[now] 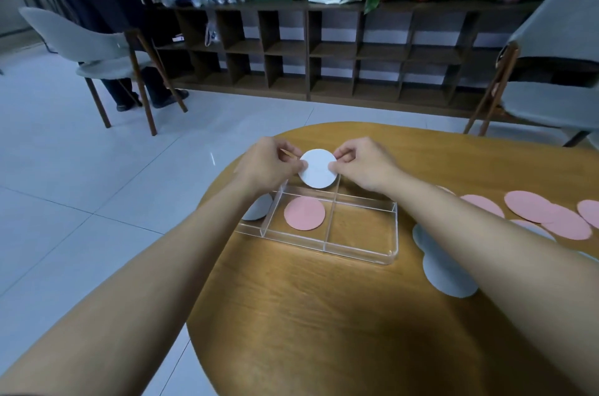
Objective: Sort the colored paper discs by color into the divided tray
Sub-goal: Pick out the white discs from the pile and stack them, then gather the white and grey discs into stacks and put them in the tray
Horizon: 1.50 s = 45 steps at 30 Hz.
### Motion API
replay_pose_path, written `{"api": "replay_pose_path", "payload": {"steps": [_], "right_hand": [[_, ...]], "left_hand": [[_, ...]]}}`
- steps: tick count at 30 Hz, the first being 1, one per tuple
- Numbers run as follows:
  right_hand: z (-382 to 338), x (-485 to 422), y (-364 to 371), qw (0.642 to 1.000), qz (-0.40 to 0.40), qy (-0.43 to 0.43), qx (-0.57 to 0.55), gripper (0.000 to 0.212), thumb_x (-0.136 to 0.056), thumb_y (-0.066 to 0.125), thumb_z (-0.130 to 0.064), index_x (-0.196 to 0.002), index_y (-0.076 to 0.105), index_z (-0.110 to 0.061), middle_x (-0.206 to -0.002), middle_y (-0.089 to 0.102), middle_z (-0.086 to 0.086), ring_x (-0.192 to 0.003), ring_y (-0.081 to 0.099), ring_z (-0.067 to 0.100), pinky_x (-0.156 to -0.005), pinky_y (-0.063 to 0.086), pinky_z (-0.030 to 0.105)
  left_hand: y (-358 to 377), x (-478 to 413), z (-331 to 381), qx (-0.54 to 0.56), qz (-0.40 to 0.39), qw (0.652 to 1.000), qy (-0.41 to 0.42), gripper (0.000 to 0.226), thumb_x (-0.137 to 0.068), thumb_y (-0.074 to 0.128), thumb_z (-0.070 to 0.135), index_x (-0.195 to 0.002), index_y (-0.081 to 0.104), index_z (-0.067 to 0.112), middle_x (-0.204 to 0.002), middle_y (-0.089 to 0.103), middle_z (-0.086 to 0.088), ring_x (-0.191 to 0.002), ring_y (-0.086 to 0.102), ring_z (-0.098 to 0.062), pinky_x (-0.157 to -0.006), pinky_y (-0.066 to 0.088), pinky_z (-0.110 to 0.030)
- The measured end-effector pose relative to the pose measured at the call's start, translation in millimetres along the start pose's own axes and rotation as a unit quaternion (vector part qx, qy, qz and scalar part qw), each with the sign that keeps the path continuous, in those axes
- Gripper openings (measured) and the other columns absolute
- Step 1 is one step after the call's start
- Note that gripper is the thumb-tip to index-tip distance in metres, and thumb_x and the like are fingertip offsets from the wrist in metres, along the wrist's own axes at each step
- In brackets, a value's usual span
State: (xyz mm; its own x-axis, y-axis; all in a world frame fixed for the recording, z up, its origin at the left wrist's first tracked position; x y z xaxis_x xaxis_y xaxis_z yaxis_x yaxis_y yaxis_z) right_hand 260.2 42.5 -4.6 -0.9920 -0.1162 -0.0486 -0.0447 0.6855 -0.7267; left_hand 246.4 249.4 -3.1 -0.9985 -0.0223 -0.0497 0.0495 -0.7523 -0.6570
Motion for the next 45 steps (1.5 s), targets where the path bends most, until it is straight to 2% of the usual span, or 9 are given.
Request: {"api": "replay_pose_path", "payload": {"steps": [6,10,14,19,22,27,33,41,45], "right_hand": [[-3.4,-8.9,4.8,0.998,-0.008,-0.029,0.059,0.017,-0.092,0.070,-0.030,-0.103,0.077,-0.019,-0.091,0.074,-0.003,-0.094,0.062,0.014,-0.071,0.047,0.028],[-5.3,-11.6,10.2,0.994,-0.021,-0.046,0.099,0.018,-0.092,0.070,-0.032,-0.101,0.078,-0.019,-0.092,0.072,-0.001,-0.094,0.065,0.019,-0.081,0.057,0.039],[-6.0,-8.0,12.9,0.992,0.000,-0.065,0.104,0.024,-0.091,0.072,-0.035,-0.111,0.068,-0.023,-0.093,0.068,-0.008,-0.102,0.059,0.017,-0.086,0.054,0.041],[-3.9,11.1,-12.5,0.993,0.060,-0.093,0.037,0.018,-0.092,0.071,-0.032,-0.108,0.070,-0.022,-0.093,0.069,-0.010,-0.086,0.060,0.010,-0.071,0.046,0.028],[2.9,35.8,-32.1,0.992,0.048,-0.107,0.038,0.016,-0.092,0.072,-0.032,-0.106,0.071,-0.024,-0.087,0.070,-0.009,-0.071,0.059,0.002,-0.062,0.043,0.021],[25.5,96.2,-76.0,0.994,0.042,-0.098,0.026,0.016,-0.091,0.074,-0.031,-0.106,0.071,-0.026,-0.081,0.069,-0.009,-0.066,0.059,0.005,-0.069,0.052,0.032],[70.9,174.9,-138.5,0.994,0.080,-0.069,0.041,0.015,-0.088,0.076,-0.026,-0.102,0.072,-0.026,-0.080,0.070,-0.010,-0.070,0.059,0.004,-0.067,0.044,0.026],[144.9,264.7,-203.8,0.993,0.111,-0.032,0.029,0.021,-0.089,0.073,-0.015,-0.107,0.071,-0.025,-0.082,0.068,-0.010,-0.072,0.063,0.011,-0.071,0.049,0.024],[183.1,293.7,-225.5,0.991,0.132,-0.012,0.025,0.019,-0.088,0.074,-0.013,-0.103,0.069,-0.024,-0.078,0.069,-0.010,-0.064,0.057,0.003,-0.064,0.042,0.013]], "left_hand": [[6.0,-16.4,-4.8,-0.077,-0.003,0.997,0.015,0.017,-0.082,0.081,0.040,-0.092,0.077,0.027,-0.088,0.075,0.006,-0.086,0.070,-0.016,-0.074,0.062,-0.037],[9.4,-16.2,-1.9,-0.143,0.014,0.988,0.052,0.018,-0.080,0.076,0.042,-0.090,0.080,0.028,-0.087,0.073,0.007,-0.084,0.068,-0.015,-0.070,0.060,-0.033],[11.4,-10.0,3.0,-0.137,0.032,0.988,0.066,0.008,-0.085,0.079,0.027,-0.091,0.075,0.022,-0.084,0.071,0.003,-0.082,0.067,-0.017,-0.067,0.058,-0.033],[7.0,7.3,23.2,-0.107,0.054,0.989,0.092,0.005,-0.090,0.068,0.023,-0.088,0.073,0.023,-0.081,0.071,0.007,-0.079,0.063,-0.010,-0.069,0.054,-0.030],[11.9,28.2,53.5,-0.117,0.012,0.984,0.136,0.006,-0.093,0.068,0.025,-0.092,0.073,0.022,-0.084,0.071,0.008,-0.074,0.058,-0.003,-0.061,0.039,-0.011],[40.4,69.1,97.9,-0.109,-0.044,0.971,0.206,0.010,-0.089,0.075,0.030,-0.098,0.075,0.025,-0.081,0.073,0.009,-0.079,0.064,-0.009,-0.074,0.049,-0.028],[93.6,117.2,152.0,-0.084,-0.075,0.960,0.256,0.011,-0.087,0.079,0.025,-0.097,0.076,0.024,-0.078,0.073,0.008,-0.062,0.057,0.004,-0.069,0.044,-0.024],[180.4,159.3,219.3,-0.083,-0.127,0.950,0.274,0.009,-0.090,0.075,0.033,-0.098,0.074,0.030,-0.079,0.071,0.014,-0.073,0.057,-0.007,-0.071,0.042,-0.024],[224.1,175.2,246.0,-0.075,-0.145,0.944,0.286,0.009,-0.089,0.076,0.030,-0.097,0.074,0.027,-0.078,0.072,0.012,-0.064,0.060,-0.006,-0.063,0.039,-0.010]]}}
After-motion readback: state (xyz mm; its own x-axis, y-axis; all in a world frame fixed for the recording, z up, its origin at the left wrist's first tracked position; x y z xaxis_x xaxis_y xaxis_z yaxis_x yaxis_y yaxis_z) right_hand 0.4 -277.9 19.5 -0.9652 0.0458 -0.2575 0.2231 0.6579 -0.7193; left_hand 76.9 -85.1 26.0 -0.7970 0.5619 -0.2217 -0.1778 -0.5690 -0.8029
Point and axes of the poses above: each hand's wrist, its own x-axis away from the middle knuckle, its own y-axis out of the palm, z = x × y, the point moved 5 cm from there along -x, towards the middle knuckle
